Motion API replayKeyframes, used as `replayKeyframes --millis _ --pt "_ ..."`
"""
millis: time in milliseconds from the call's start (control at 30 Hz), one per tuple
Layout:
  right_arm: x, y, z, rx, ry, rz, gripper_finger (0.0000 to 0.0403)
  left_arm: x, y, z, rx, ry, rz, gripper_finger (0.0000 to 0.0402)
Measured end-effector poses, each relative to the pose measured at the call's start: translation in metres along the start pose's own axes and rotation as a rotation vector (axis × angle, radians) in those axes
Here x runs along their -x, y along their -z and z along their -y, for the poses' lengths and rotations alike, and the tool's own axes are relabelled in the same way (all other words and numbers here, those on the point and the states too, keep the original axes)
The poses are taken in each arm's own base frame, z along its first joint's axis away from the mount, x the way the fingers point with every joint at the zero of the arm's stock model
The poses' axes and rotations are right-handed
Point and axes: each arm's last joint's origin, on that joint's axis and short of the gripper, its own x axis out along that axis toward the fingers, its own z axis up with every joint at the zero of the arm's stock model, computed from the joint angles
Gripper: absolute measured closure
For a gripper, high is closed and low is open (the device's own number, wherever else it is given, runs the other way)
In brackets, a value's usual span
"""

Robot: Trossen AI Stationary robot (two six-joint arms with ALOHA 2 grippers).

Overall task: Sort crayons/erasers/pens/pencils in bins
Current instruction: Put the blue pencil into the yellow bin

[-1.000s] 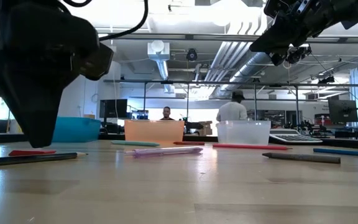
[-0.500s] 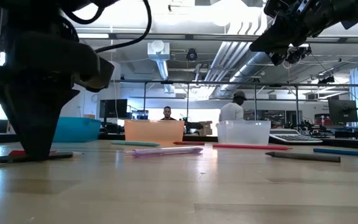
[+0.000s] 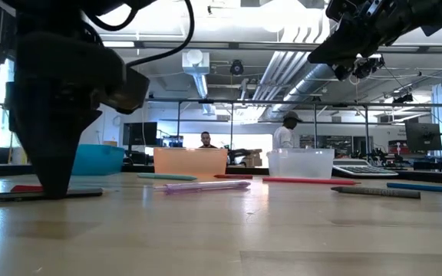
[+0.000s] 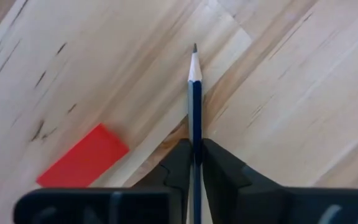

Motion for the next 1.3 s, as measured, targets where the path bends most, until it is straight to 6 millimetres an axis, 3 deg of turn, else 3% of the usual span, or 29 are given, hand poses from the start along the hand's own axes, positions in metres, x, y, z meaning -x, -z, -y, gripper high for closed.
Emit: replayKeyframes --millis 267,600,933,1300 --pt "0.0 0.0 0.0 0.016 0.0 0.002 0.0403 0.007 -0.006 0.004 -0.056 0.017 -0.003 0.0394" --pt "0.0 -0.001 0.0 0.016 0.0 0.006 0.0403 0.025 -0.011 0.011 -0.006 0.116 0.069 0.0396" --pt "0.0 -0.001 0.0 0.017 -0.001 0.009 0.0403 0.026 -0.012 0.012 0.014 0.143 0.075 0.0397" --pt "0.0 -0.001 0.0 0.017 -0.002 0.013 0.0403 0.069 -0.005 0.001 0.124 0.18 0.081 0.0397"
